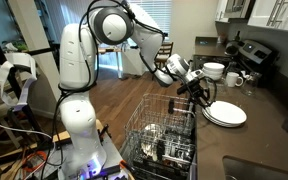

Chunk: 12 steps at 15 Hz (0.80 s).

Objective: Remove one plate from the pile on the right and put it in the dishwasher

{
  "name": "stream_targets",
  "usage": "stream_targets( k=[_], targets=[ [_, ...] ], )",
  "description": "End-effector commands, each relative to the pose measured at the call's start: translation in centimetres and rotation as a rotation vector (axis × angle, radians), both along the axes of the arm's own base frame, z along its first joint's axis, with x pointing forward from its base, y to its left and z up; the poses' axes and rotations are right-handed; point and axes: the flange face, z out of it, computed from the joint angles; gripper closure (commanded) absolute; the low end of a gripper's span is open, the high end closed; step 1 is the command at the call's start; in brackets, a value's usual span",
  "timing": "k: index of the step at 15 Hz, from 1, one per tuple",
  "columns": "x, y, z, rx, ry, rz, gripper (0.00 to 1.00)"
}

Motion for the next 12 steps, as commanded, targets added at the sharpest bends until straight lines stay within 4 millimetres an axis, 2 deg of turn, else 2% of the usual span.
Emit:
stream_targets(
  k=[1,3,5,6,7,8,9,11,12],
  targets=[
    [0.14,-0.64,0.07,-0.01,-0.014,0.016,0.66],
    [0.14,-0.79,0.08,-0.012,-0.014,0.015,0.65],
    [0.1,-0.95,0.08,-0.014,-0.015,0.014,0.69],
    [0.09,-0.99,0.1,-0.014,-0.017,0.014,0.88],
    [0.1,-1.02,0.09,-0.014,-0.017,0.015,0.89],
    [0.09,-1.02,0.1,-0.014,-0.017,0.015,0.84],
    [0.08,-1.02,0.1,-0.014,-0.017,0.015,0.87],
    [0.07,-1.03,0.08,-0.016,-0.018,0.016,0.84],
    [0.07,-1.04,0.09,-0.017,-0.018,0.016,0.76]
  ],
)
